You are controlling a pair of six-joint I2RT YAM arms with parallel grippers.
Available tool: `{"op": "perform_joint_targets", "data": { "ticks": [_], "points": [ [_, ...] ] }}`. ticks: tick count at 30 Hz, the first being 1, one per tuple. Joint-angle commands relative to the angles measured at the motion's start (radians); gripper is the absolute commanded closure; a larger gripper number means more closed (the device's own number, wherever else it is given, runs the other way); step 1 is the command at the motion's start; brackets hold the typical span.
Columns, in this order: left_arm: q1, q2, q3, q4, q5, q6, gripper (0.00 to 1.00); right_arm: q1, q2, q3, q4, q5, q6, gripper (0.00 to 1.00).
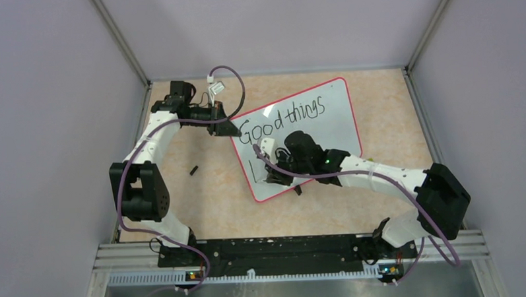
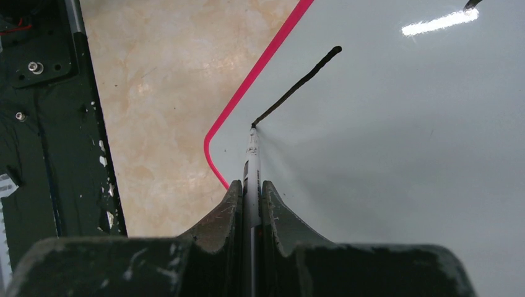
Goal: Write a sentence on the whiteboard
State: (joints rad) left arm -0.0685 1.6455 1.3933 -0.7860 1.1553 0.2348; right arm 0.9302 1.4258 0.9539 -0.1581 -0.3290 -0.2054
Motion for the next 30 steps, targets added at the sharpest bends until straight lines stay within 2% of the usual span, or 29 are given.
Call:
{"op": "perform_joint_targets", "data": {
  "ticks": [1,20,30],
  "points": [
    [0.003,0.007,0.041,0.044,-0.1,0.05,1.0,0.013,-0.033,0.002,0.021,0.016,-0.002,1.0],
    [0.003,0.013,0.05,0.041,-0.097,0.052,1.0,-0.01,-0.006,0.126,0.001,0.072,-0.013,1.0],
    [0.003,0.016,0.055,0.039,-0.101,0.054,1.0,-0.04,-0.014,0.125,-0.025,0.082,-0.025,1.0]
  ]
}}
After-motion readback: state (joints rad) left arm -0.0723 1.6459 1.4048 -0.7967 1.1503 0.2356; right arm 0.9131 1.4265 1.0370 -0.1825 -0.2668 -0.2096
